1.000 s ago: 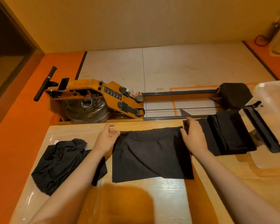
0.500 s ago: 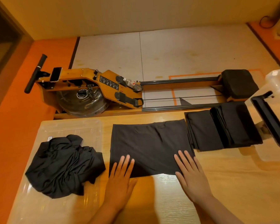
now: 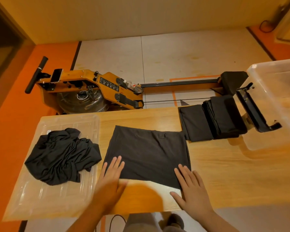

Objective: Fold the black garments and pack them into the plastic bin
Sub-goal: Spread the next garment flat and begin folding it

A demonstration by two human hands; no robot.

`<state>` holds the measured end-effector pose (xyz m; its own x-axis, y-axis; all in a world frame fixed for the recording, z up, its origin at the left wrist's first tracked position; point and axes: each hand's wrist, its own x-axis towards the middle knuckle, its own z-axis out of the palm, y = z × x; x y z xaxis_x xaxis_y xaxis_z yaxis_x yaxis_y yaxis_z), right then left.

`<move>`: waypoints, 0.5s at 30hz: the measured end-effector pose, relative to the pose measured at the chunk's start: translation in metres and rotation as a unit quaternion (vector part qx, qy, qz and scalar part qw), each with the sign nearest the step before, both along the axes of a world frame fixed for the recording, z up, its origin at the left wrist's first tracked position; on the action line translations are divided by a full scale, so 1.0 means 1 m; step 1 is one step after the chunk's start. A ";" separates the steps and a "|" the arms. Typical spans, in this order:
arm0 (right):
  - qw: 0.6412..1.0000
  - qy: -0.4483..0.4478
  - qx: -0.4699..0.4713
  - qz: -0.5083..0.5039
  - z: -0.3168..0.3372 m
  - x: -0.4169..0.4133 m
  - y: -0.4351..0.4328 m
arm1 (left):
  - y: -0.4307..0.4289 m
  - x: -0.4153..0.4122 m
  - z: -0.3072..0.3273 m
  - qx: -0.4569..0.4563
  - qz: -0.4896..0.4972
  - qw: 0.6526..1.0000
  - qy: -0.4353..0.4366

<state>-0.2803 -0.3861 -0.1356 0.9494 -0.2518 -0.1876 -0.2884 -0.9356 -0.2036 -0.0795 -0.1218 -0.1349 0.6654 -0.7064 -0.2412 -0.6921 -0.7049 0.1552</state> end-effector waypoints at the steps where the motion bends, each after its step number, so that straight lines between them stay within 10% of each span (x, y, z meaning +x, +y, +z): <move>1: 1.000 -0.007 0.010 0.013 0.003 -0.009 0.007 | -0.003 0.009 0.002 0.010 0.002 1.000 -0.026; 7: 0.986 -0.074 0.060 0.138 0.022 -0.013 0.028 | -0.048 0.039 0.034 0.005 0.104 0.988 -0.110; 15: 0.996 0.043 -0.008 0.079 0.006 0.001 -0.011 | -0.071 -0.097 0.002 -0.031 0.178 0.983 0.018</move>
<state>-0.2789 -0.3968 -0.1297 0.9582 -0.1033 -0.2666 -0.1520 -0.9739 -0.1688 -0.1768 -0.1928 -0.1326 0.8649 -0.4451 -0.2322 -0.3971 -0.8895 0.2261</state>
